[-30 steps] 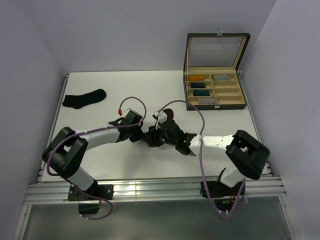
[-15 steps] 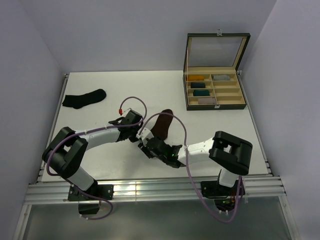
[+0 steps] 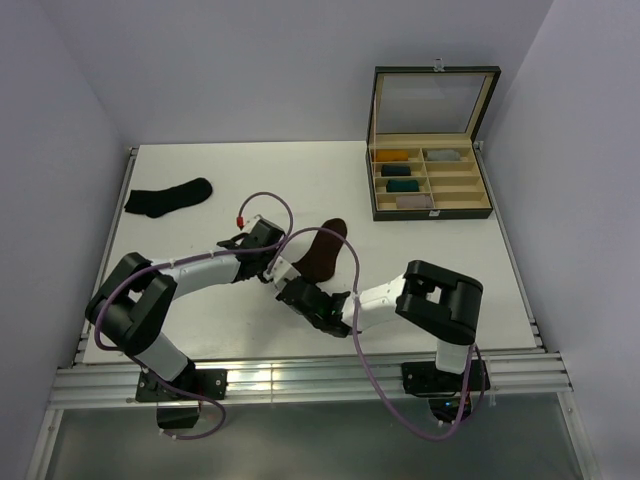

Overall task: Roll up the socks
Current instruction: Roll the sock at the center of the board.

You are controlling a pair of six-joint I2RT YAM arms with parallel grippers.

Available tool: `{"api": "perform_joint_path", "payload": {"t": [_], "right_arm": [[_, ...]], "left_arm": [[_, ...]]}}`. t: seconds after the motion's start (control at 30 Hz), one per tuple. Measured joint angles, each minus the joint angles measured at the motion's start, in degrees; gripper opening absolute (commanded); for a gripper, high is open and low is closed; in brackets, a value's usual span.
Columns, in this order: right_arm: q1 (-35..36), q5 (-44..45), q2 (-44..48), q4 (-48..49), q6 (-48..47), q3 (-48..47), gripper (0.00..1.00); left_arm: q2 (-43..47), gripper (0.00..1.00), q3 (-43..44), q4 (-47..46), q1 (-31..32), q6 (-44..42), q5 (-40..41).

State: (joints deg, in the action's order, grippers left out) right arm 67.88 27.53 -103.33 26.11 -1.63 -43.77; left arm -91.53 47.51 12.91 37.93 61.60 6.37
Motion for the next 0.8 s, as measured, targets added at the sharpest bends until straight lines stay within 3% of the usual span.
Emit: {"api": "perform_joint_path", "payload": {"t": [0.07,0.2,0.5,0.8], "right_arm": [[-0.28,-0.55,0.07,0.00,0.87,0.00,0.00],[-2.64,-5.31,1.57,-0.61,4.11,0.48,0.00],[-14.93,-27.23,8.17,-2.03,16.52,4.68,0.00],[-25.35,-47.60,6.88,4.87,32.44,8.94,0.00]], "left_arm": [[0.09,0.06,-0.09,-0.22,0.00,0.17,0.15],[1.95,0.31,-2.27,-1.53,-0.31,1.18,0.85],[10.36,0.63,-8.94,-3.91,-0.98,5.55,1.49],[14.75,0.64,-12.48,-8.50,-1.01,8.04,2.14]]}}
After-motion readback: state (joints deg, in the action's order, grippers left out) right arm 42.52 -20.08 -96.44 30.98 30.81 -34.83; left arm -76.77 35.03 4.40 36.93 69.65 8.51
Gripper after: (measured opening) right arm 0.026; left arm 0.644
